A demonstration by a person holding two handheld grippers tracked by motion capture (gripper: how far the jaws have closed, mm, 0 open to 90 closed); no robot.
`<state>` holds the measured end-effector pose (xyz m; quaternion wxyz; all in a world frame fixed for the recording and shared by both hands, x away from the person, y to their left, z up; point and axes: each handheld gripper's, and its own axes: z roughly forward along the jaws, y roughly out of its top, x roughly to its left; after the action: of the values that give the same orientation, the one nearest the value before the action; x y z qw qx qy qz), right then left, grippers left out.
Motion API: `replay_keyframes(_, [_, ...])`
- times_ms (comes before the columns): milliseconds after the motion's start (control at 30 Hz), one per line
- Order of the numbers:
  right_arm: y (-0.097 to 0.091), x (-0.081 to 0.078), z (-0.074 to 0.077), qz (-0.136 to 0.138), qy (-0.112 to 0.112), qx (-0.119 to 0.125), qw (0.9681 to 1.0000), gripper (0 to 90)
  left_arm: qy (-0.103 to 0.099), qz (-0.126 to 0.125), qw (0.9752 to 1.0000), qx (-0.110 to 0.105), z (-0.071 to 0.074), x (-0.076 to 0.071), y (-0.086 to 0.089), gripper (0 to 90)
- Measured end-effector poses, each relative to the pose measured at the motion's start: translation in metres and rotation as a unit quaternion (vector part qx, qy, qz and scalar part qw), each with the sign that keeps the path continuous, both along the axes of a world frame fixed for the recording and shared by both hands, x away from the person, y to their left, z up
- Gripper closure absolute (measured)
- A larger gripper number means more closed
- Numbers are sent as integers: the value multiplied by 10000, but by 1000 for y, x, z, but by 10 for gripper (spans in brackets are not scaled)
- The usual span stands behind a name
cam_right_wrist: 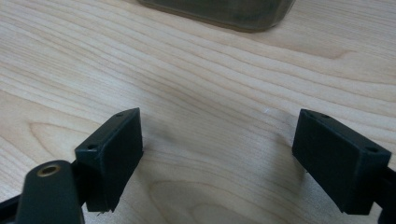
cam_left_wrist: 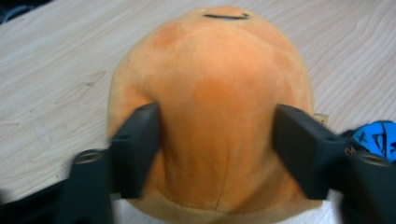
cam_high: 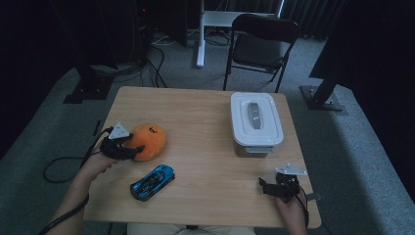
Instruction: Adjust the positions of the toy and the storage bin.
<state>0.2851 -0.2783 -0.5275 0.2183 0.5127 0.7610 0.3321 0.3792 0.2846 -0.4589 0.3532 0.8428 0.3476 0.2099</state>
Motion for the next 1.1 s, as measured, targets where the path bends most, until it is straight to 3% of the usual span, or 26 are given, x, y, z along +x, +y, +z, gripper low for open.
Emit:
replay_keyframes(100, [0,0,0,51,20,8,10000,137,44,33,10000,30,1,-1,-2,186])
replay_keyframes(233, [1,0,0,66,26,-14,10000,128,12,122,9999,-97,9,-4,-1,168])
replay_keyframes(300, [1,1,0,73,31,-18,10000,125,96,77,9998,-148,14,-6,0,168])
replay_keyframes(367, [1,1,0,89,37,-22,10000,122,127,98,9997,-179,16,-7,0,96])
replay_keyframes(467, [-1,3,0,80,48,-16,10000,122,161,173,9996,-132,23,-9,-7,73])
replay_keyframes(500, [-1,4,0,74,44,-17,10000,122,173,172,9996,-114,24,-10,-10,0])
replay_keyframes(667, [-4,6,0,7,25,35,10000,135,28,130,9998,-172,30,-12,-30,3])
replay_keyframes(800, [-12,8,0,-94,18,91,9999,130,-31,-15,9993,-379,33,-12,-49,4])
replay_keyframes(900, [-22,9,3,-264,-147,188,9994,130,25,-151,9989,-447,34,-12,-63,4])
replay_keyframes(1100, [-41,21,12,-563,-328,265,9975,130,100,-267,9992,-289,23,-5,-96,4])
